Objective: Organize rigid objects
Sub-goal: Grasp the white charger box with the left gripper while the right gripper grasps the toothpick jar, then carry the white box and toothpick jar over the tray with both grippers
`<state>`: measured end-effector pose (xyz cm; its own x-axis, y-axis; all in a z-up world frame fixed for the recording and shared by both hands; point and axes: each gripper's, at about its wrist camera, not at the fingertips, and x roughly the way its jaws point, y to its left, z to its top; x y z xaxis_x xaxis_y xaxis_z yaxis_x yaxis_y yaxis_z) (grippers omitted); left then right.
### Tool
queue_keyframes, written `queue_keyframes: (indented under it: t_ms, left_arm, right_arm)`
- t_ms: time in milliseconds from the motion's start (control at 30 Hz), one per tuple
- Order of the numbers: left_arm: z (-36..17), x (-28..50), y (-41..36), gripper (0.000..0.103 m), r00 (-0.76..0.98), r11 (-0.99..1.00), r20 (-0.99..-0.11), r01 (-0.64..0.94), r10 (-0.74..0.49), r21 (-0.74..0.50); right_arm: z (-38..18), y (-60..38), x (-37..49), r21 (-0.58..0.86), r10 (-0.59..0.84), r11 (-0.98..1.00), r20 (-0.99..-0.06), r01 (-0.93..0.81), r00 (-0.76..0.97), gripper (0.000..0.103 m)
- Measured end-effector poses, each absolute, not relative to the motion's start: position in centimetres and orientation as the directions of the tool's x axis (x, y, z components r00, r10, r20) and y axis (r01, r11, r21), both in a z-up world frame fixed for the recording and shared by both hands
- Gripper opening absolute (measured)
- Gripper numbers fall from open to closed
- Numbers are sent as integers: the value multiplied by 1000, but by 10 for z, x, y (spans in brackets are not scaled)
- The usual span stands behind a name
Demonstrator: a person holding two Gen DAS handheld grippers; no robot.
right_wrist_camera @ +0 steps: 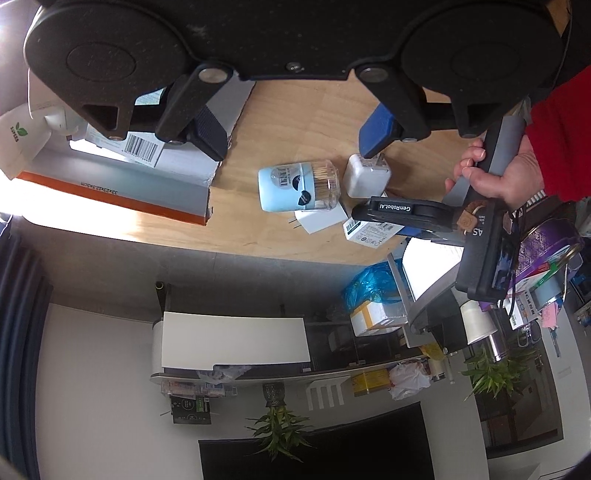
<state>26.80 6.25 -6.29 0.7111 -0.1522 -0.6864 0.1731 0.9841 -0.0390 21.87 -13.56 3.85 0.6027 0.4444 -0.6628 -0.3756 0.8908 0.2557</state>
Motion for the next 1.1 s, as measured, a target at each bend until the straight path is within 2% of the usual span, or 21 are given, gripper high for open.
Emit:
queue_keyframes:
  t_ms: [133,400,567,600,633,767,1100]
  left_arm:
    - [-60,257,64,59,712,989,-689,143,-132,-41]
    - [-38,224,64,59,750,997,-657,64,-74,-39]
    - [-33,209,62,60,757,995,-647,53,-93,-80]
    - [-32,206,62,60,759,996,-645,46,-88,-81]
    - [-32,205,62,59,760,996,-644,40,-85,-85]
    - [-33,200,62,59,759,995,-646,16,-79,-102]
    - [-15,170,50,59,788,991,-611,-1,-80,-132]
  right_arm:
    - [33,-121,244,276,484,868,-660,-414,575,100]
    - [14,-92,288,228,435,885,-719,-406,542,101]
    - [-5,-77,303,200,392,897,-774,-395,498,100]
    - [-9,-76,304,211,398,895,-773,-393,493,99]
    - [-13,-76,304,221,397,898,-777,-379,488,94]
    - [-11,-80,295,236,397,905,-767,-352,505,91]
    - [36,-106,233,233,393,916,-693,-327,604,91]
